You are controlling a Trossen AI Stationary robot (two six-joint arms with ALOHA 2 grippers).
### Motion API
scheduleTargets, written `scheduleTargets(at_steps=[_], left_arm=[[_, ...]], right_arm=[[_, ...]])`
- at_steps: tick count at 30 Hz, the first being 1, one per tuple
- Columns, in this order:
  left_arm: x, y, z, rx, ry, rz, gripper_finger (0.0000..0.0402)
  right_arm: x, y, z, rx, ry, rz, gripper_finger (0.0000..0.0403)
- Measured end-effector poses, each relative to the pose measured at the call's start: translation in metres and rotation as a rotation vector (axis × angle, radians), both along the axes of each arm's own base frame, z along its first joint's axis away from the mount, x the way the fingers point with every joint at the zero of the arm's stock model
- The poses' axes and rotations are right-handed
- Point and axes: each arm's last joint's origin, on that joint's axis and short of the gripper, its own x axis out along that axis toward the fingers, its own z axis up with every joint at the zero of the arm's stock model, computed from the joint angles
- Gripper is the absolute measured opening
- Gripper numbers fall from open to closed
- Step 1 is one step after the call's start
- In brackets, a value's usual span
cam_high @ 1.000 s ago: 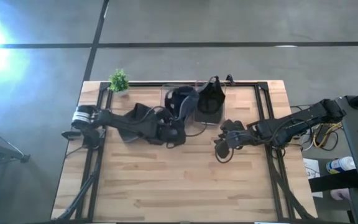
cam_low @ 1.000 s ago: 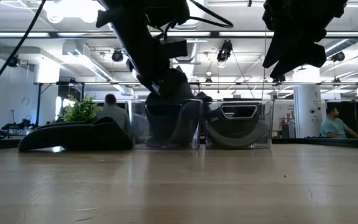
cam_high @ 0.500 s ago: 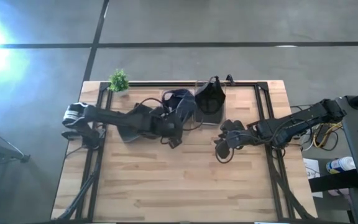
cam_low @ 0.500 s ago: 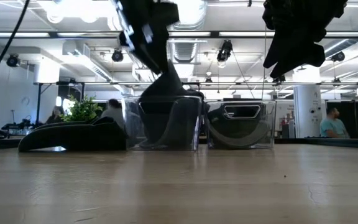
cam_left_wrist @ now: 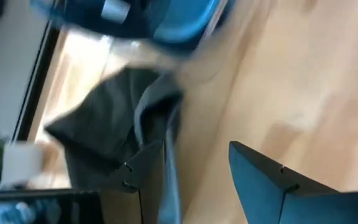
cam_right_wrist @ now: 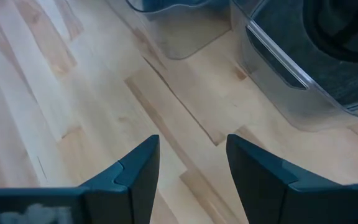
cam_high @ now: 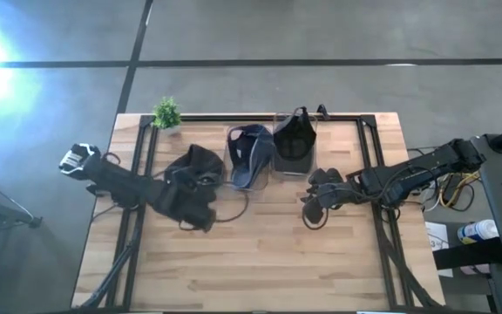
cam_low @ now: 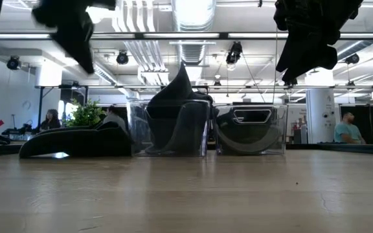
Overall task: Pick & Place hat
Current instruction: Put the black cap into the right transparent bin
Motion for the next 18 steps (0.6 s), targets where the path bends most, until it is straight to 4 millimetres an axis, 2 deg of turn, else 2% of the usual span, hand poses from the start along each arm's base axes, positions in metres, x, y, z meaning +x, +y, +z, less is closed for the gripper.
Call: scheduleTargets(at_steps=[2, 5, 8, 13, 18], left_arm=[[-0.011, 0.001, -0.019, 0.040, 0.000, 0.069, 0.0174], [-0.030, 0.010, -0.040, 0.110, -0.126, 0.236, 0.0174], [-0.048, 0.017, -0.062, 0.084, -0.177, 0.302, 0.0174], [-0.070, 0.022, -0.081, -0.071, -0.213, 0.216, 0.0174], [-0.084, 0.028, -0.088, -0.088, -0.253, 0.192, 0.0174]], right_arm=[[0.000, 0.000, 0.000, -0.002, 0.001, 0.002, 0.0182], [0.000, 0.000, 0.000, -0.002, 0.001, 0.002, 0.0182], [0.000, 0.000, 0.000, 0.004, 0.003, 0.006, 0.0182], [-0.002, 0.000, -0.001, 0.012, 0.023, 0.010, 0.0182], [-0.003, 0.000, -0.002, 0.006, 0.045, 0.010, 0.0182]])
